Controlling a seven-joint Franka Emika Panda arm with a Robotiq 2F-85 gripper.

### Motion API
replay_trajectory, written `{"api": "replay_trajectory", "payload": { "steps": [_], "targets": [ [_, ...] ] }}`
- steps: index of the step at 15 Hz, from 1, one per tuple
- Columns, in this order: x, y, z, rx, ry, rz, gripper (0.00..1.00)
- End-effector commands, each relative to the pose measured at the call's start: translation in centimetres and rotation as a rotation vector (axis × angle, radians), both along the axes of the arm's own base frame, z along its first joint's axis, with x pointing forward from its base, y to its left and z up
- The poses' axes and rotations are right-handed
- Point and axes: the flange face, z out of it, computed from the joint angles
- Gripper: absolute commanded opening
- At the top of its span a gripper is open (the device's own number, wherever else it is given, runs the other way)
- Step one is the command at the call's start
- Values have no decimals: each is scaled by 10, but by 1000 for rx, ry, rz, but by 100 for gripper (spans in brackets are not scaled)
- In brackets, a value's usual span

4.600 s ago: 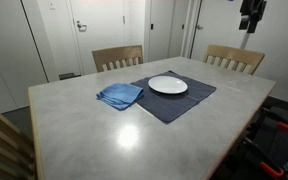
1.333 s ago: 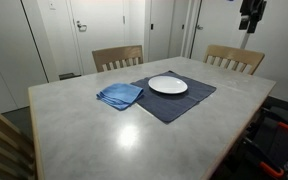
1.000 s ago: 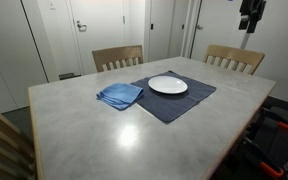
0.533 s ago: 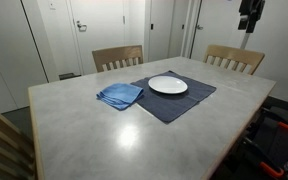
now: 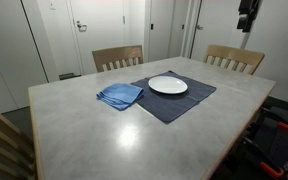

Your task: Use the blue towel to wipe the white plate then put the blue towel on the table

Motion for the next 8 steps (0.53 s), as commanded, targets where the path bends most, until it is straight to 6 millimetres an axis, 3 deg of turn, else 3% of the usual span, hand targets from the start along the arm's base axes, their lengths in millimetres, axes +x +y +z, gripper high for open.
{"api": "replay_trajectory", "payload": {
  "steps": [1,8],
  "targets": [
    [7,13,3,31,-31,85,100],
    [23,46,8,74,-125,216,100]
  ]
}}
